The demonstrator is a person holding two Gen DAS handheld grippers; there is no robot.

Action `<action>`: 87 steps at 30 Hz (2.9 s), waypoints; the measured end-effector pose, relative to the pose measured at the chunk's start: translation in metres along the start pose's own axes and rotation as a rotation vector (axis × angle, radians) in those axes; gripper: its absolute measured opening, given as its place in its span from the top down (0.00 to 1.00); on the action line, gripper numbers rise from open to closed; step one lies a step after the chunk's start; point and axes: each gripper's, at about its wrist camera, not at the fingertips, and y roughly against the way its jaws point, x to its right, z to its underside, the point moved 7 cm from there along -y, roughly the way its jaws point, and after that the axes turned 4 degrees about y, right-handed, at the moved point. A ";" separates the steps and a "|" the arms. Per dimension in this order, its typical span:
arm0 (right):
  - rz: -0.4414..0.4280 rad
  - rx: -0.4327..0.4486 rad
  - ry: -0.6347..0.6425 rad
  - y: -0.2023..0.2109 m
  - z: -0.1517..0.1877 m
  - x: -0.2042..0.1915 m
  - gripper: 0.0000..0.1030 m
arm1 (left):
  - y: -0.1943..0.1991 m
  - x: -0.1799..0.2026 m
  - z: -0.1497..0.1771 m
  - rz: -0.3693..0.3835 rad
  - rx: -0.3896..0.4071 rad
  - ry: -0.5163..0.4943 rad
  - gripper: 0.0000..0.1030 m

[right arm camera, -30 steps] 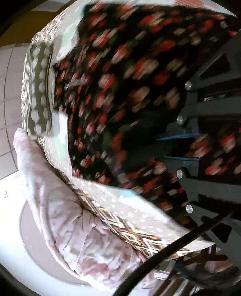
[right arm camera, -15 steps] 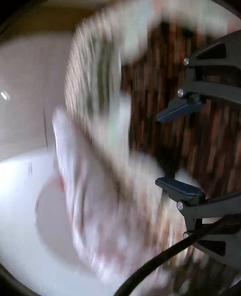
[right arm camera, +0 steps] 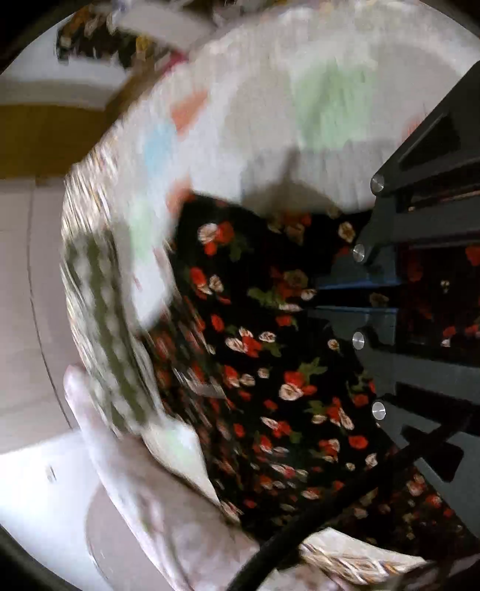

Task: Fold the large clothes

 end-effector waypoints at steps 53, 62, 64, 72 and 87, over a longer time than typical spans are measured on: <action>-0.577 0.001 -0.446 0.134 0.295 0.055 0.47 | 0.066 -0.085 0.199 0.183 -0.278 0.392 0.35; -0.504 -0.024 -0.399 0.135 0.317 0.042 0.47 | 0.072 -0.071 0.210 0.164 -0.256 0.310 0.29; -0.473 -0.021 -0.386 0.134 0.318 0.040 0.55 | 0.070 -0.072 0.211 0.096 -0.269 0.283 0.62; -0.474 0.023 -0.326 0.172 0.307 0.046 0.83 | 0.112 -0.102 0.206 0.117 -0.217 0.436 0.88; -0.611 0.224 -0.227 0.215 0.133 0.017 0.85 | 0.089 -0.099 0.060 0.212 -0.102 0.510 0.89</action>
